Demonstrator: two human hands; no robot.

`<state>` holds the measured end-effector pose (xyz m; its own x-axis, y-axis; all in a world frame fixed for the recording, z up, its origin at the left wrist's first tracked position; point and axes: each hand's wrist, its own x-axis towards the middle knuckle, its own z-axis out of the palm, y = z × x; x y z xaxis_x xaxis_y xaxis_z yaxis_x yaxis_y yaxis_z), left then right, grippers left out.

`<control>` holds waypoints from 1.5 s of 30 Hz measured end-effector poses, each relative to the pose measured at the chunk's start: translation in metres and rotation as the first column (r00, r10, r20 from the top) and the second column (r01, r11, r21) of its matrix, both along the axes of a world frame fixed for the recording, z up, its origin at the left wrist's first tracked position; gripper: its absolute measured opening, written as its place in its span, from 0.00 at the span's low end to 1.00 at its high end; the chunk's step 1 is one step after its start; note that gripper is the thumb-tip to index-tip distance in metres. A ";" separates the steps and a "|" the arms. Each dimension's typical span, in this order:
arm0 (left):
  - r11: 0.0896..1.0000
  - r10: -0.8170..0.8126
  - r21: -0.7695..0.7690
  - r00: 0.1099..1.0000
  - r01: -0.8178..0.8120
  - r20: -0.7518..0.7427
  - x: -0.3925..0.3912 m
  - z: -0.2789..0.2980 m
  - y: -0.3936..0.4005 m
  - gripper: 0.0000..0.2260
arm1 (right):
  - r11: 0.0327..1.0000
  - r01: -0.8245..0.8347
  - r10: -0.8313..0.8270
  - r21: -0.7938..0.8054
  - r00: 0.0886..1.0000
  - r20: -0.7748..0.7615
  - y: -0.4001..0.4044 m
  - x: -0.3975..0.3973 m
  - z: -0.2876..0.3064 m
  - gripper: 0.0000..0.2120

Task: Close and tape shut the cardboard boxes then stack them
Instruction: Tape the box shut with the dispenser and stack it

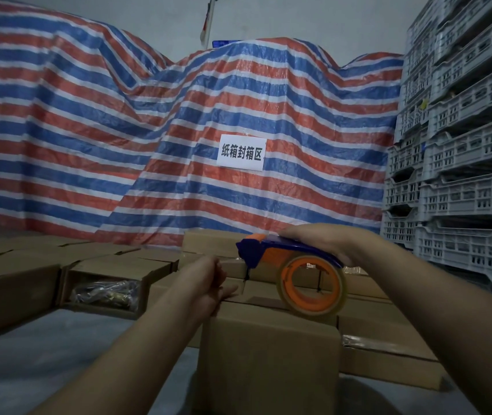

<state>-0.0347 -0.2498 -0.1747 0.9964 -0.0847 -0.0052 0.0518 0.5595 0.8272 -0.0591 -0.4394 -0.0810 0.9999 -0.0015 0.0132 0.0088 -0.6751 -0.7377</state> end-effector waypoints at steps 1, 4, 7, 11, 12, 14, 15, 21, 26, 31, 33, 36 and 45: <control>0.995 0.008 -0.095 1.000 -0.009 -0.016 0.001 -0.001 0.001 0.12 | 1.000 -0.001 0.001 -0.013 1.000 -0.010 -0.003 0.000 0.001 0.18; 0.964 0.014 -0.266 1.000 -0.018 -0.018 -0.001 -0.004 0.003 0.08 | 0.997 0.013 -0.015 -0.071 0.999 -0.030 -0.009 -0.001 0.003 0.18; 0.981 0.072 -0.179 0.997 -0.069 0.011 0.000 -0.008 0.005 0.07 | 0.993 0.007 -0.009 -0.116 1.000 -0.017 -0.007 -0.001 0.001 0.16; 0.789 0.292 0.458 0.906 -0.409 0.306 0.010 -0.023 0.025 0.11 | 0.985 -0.009 0.004 -0.174 1.000 -0.028 0.001 -0.001 0.002 0.15; 0.730 0.273 0.524 0.890 -0.439 0.365 0.011 -0.028 0.033 0.11 | 0.980 -0.026 0.019 -0.198 0.999 -0.036 0.004 0.000 0.002 0.15; 0.690 0.222 0.587 0.895 -0.425 0.387 0.010 -0.035 0.044 0.11 | 0.970 -0.040 0.029 -0.238 0.998 -0.052 0.009 0.005 0.003 0.16; 0.683 0.208 0.605 0.903 -0.409 0.376 0.010 -0.037 0.048 0.11 | 0.961 -0.035 0.021 -0.273 0.998 -0.054 0.012 0.008 0.003 0.16; 0.701 0.196 0.624 0.934 -0.346 0.298 0.011 -0.049 0.052 0.09 | 0.874 -0.018 -0.024 -0.485 0.996 -0.080 0.029 0.023 0.006 0.16; 0.700 0.183 0.640 0.945 -0.318 0.269 0.010 -0.060 0.052 0.07 | 0.827 -0.014 -0.045 -0.562 0.995 -0.091 0.034 0.028 0.006 0.16; 0.664 0.125 0.715 0.975 -0.219 0.183 0.002 -0.066 0.040 0.08 | 0.802 -0.004 -0.068 -0.597 0.993 -0.098 0.036 0.034 0.007 0.17; 0.650 0.061 0.744 0.987 -0.153 0.150 -0.002 -0.069 0.032 0.07 | 0.802 -0.017 -0.056 -0.597 0.993 -0.104 0.036 0.036 0.007 0.17; 0.665 -0.001 0.740 0.991 -0.100 0.135 -0.008 -0.067 0.031 0.07 | 0.795 -0.030 -0.037 -0.606 0.994 -0.099 0.038 0.037 0.008 0.17; 0.282 -0.129 0.944 0.968 -0.172 0.215 0.005 -0.061 0.047 0.15 | 0.810 -0.016 -0.049 -0.586 0.994 -0.095 0.035 0.038 0.006 0.17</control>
